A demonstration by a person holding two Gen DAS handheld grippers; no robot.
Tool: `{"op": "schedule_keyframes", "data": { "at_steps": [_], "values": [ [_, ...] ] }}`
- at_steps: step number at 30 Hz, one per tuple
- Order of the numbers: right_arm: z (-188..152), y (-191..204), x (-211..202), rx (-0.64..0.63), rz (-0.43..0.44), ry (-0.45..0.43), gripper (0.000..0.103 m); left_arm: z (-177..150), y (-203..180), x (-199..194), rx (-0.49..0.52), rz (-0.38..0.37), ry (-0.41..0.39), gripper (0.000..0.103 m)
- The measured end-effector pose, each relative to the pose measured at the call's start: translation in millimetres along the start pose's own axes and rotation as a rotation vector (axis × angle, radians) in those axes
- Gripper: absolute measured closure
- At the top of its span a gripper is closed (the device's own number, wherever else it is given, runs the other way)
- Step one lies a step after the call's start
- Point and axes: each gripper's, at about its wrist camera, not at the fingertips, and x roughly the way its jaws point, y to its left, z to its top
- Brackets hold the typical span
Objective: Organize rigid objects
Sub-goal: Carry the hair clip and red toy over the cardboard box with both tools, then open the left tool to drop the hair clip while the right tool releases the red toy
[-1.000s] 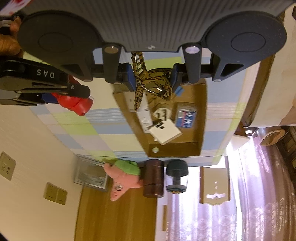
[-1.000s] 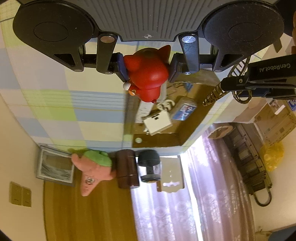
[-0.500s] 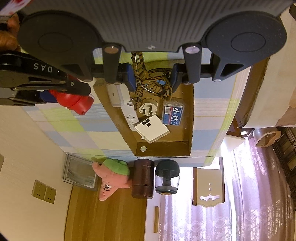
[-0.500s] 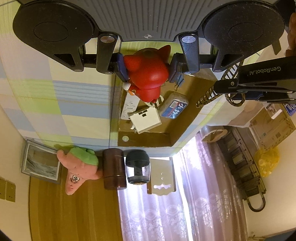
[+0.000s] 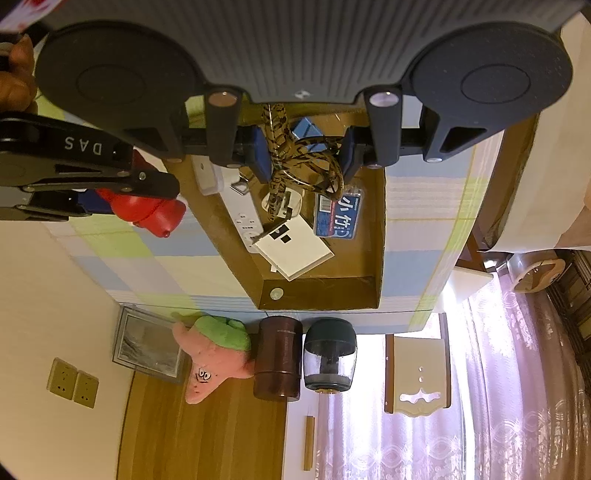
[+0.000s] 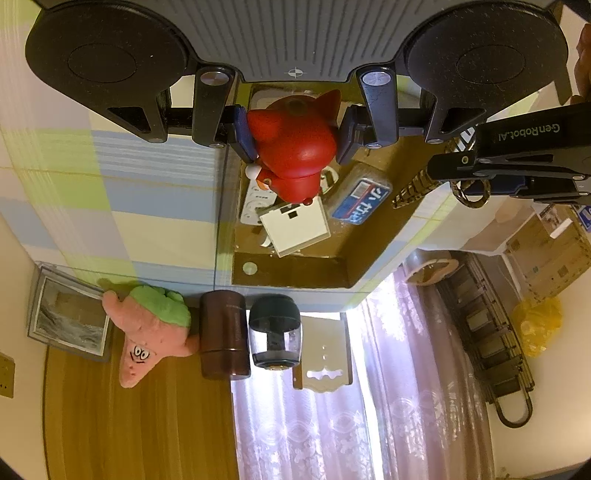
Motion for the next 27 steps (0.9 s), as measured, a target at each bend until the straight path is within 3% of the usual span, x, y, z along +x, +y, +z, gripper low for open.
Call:
{"op": "schedule_keyframes", "data": {
  "at_steps": [27],
  "values": [
    [55, -43, 122, -0.052, 0.049, 0.003, 0.060, 78, 24, 132, -0.014, 0.002, -0.036, 0.070]
  ]
}}
